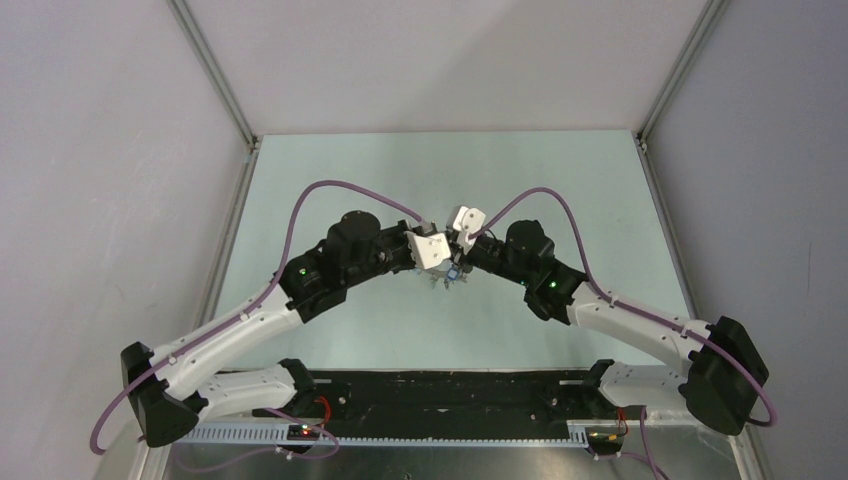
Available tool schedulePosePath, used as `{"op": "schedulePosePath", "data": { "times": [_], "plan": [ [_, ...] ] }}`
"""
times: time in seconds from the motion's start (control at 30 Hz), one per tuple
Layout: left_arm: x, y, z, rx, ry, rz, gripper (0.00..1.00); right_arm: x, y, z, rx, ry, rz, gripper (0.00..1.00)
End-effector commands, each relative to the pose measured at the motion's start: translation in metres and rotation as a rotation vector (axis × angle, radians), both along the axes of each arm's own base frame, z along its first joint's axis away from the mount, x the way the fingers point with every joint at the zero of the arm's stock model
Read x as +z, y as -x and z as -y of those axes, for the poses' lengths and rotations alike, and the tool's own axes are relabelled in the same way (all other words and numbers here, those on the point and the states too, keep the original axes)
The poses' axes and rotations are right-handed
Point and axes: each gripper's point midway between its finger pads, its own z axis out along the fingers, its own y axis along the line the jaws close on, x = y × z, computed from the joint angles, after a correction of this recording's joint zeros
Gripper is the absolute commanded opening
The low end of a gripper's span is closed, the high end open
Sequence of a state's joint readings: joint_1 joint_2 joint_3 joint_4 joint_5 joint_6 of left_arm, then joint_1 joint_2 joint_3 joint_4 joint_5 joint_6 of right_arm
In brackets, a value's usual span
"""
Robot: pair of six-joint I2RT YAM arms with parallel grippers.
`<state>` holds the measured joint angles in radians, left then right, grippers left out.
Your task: Remove the keys from the keyring
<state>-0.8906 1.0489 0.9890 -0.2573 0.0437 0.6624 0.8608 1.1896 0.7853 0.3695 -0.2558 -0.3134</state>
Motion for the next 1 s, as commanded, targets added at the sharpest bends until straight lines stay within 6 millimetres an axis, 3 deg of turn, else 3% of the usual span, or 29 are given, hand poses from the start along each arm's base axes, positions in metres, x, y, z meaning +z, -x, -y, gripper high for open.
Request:
{"op": "schedulePosePath", "data": {
  "times": [0.0, 0.13, 0.33, 0.43, 0.57, 0.77, 0.97],
  "plan": [
    [0.034, -0.002, 0.002, 0.006, 0.086, 0.073, 0.0, 0.034, 0.007, -0.005, 0.019, -0.119, -0.028, 0.1],
    [0.034, -0.005, 0.0, 0.029, 0.083, 0.079, 0.0, 0.036, 0.016, 0.0, 0.051, -0.194, -0.11, 0.0],
    [0.032, -0.006, -0.001, 0.033, 0.078, 0.076, 0.0, 0.053, 0.019, 0.026, 0.051, -0.389, -0.196, 0.0],
    [0.03, -0.006, 0.001, 0.025, 0.072, 0.071, 0.0, 0.071, 0.017, 0.04, 0.046, -0.519, -0.206, 0.0],
    [0.025, -0.001, 0.007, -0.013, 0.067, 0.059, 0.0, 0.089, 0.025, 0.042, 0.082, -0.639, -0.242, 0.0],
    [0.015, 0.008, 0.018, -0.074, 0.044, 0.049, 0.0, 0.1, 0.024, 0.038, 0.108, -0.752, -0.289, 0.0],
    [0.002, 0.007, 0.023, -0.076, -0.002, 0.035, 0.0, 0.125, 0.029, 0.051, 0.144, -0.885, -0.241, 0.0]
  ]
}}
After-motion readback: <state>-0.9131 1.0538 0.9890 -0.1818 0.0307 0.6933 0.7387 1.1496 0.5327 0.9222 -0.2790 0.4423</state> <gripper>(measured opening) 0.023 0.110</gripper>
